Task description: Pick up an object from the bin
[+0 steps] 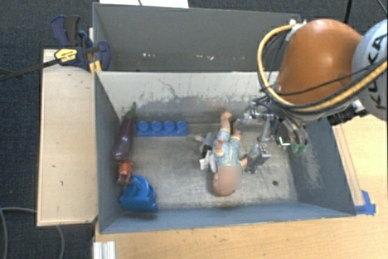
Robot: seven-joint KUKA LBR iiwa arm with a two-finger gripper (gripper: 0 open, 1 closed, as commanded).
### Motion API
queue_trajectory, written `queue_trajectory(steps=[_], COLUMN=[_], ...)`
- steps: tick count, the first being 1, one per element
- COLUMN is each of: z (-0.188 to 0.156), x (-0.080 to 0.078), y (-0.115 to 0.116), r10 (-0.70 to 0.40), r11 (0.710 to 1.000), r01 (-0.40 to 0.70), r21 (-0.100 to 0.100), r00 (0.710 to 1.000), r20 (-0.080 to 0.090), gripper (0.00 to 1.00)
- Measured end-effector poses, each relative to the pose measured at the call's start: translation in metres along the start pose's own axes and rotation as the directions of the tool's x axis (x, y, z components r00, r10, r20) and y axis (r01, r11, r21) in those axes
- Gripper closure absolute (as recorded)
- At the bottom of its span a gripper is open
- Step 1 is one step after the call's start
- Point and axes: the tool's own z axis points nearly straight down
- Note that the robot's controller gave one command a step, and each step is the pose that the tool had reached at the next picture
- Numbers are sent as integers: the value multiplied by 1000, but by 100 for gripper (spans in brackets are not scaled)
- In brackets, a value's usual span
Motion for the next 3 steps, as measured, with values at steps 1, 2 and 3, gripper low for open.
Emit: queue_trajectory(steps=[1, 2, 3], z=[-4, 30, 156], x=[-1, -6, -45], y=[0, -5, -25], r10=[1, -47, -61], r11=[1000, 999, 998], r01=[-1, 47, 61], r21=[0, 0, 12], r00=[1000, 999, 998], r20=[8, 15, 23], gripper=[0, 0, 100])
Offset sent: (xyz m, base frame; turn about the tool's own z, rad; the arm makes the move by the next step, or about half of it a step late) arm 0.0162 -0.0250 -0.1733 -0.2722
